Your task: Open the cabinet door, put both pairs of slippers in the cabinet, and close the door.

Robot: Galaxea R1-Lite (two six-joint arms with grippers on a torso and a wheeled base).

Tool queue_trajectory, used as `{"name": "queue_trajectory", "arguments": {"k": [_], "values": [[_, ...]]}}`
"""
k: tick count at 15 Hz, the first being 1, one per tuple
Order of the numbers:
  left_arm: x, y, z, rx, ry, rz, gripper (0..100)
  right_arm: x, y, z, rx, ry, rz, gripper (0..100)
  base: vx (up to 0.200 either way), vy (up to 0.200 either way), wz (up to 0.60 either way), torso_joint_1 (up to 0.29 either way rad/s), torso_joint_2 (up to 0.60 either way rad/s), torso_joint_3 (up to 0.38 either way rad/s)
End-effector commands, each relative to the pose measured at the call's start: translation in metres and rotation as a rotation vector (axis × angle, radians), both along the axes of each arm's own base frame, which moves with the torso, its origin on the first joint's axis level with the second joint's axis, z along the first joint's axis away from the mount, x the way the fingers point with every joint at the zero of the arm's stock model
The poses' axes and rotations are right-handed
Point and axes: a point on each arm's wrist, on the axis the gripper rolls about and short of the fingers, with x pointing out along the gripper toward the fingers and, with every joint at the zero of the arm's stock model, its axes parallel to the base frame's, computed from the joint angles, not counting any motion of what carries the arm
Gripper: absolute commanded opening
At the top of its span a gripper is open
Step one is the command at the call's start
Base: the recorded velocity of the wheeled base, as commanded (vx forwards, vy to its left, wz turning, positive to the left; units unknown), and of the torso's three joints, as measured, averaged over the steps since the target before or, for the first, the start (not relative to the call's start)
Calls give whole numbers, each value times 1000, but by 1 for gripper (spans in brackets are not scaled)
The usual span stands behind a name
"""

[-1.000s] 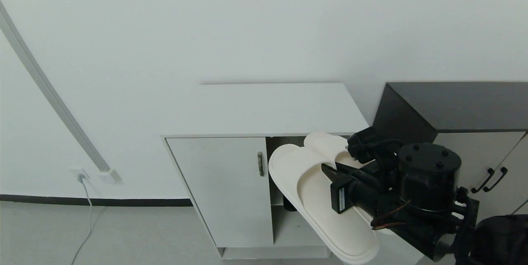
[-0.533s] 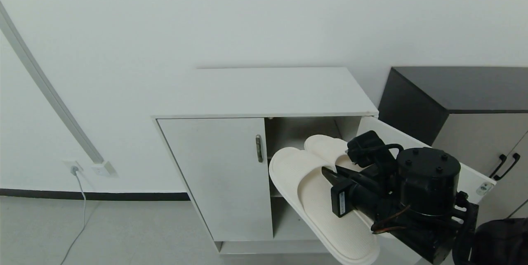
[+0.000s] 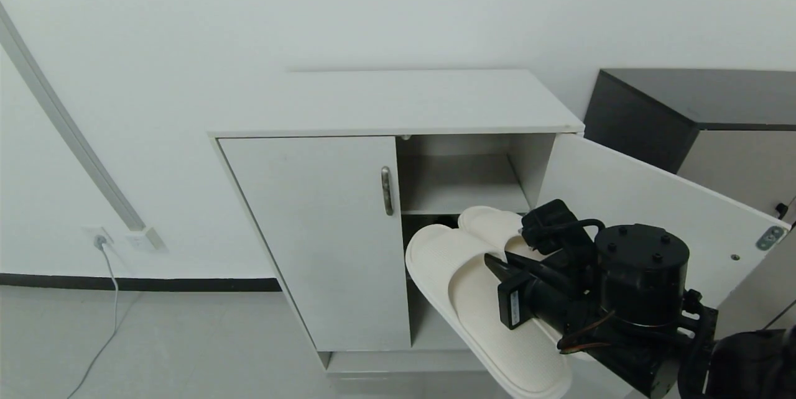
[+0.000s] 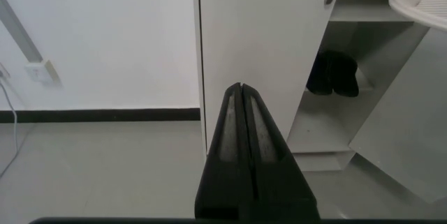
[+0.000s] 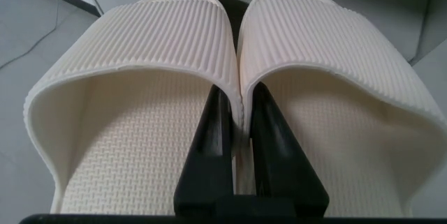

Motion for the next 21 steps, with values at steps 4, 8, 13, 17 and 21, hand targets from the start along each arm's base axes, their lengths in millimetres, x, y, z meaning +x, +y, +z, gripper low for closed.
{"name": "queue_trajectory", "arguments": {"k": [4,8,13,17,21], "values": [[0,0,0,-1,0,1,0,1,1,-3,-3,6,0,0,0,0,0,-160,482,321],[0,0,0,1,0,1,0,2,1,-3,-2,5,-1,0,0,0,0,-120,466,337],[0,0,0,-1,0,1,0,3,2,-6,-3,14,-1,0,0,0,0,-71,444,364],[0,0,0,-1,1,1,0,5,4,-10,-6,11,-2,0,0,0,0,-18,310,293],[0,0,0,-1,0,1,0,6,6,-11,4,-4,-4,0,0,0,0,-1,19,15]]}}
